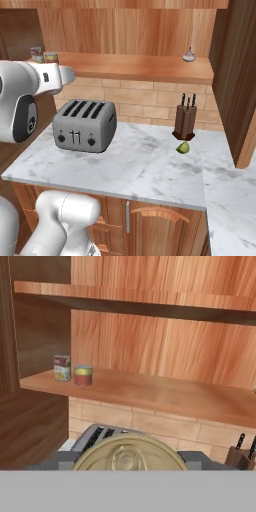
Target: Pick the cans from the counter and place them in their designated side in the cabinet.
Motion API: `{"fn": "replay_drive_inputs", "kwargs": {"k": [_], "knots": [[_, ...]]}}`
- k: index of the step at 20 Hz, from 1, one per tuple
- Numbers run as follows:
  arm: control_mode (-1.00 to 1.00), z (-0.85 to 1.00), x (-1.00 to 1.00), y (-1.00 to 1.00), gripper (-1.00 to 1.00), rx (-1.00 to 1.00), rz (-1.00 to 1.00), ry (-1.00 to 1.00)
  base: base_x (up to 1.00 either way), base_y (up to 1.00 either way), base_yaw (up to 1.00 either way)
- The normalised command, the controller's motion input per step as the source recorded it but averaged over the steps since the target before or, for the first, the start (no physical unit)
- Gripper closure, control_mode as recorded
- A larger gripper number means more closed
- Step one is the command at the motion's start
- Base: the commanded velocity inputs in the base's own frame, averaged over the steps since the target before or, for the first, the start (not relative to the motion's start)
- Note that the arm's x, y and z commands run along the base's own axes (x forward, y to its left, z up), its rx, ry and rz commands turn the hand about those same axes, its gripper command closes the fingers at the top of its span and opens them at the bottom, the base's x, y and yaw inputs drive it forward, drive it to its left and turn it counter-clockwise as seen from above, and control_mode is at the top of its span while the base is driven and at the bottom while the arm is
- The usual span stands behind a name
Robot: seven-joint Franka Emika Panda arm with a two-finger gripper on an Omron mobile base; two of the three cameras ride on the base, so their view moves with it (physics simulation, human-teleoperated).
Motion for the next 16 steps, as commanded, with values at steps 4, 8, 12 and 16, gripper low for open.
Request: {"fn": "replay_drive_inputs", "kwargs": {"k": [4, 8, 12, 16], "knots": [[-1.0, 0.09, 0.21, 0.07, 1.0, 0.0, 0.02, -0.07, 0.0, 0.0, 0.0], [-1.0, 0.1, 0.22, 0.09, 1.0, 0.02, 0.03, -0.06, 0.0, 0.0, 0.0], [-1.0, 0.08, 0.27, 0.12, 1.0, 0.01, 0.03, -0.02, 0.0, 0.0, 0.0], [-1.0, 0.09, 0.29, 0.13, 1.0, 0.0, 0.04, 0.0, 0.0, 0.0, 0.0]]}}
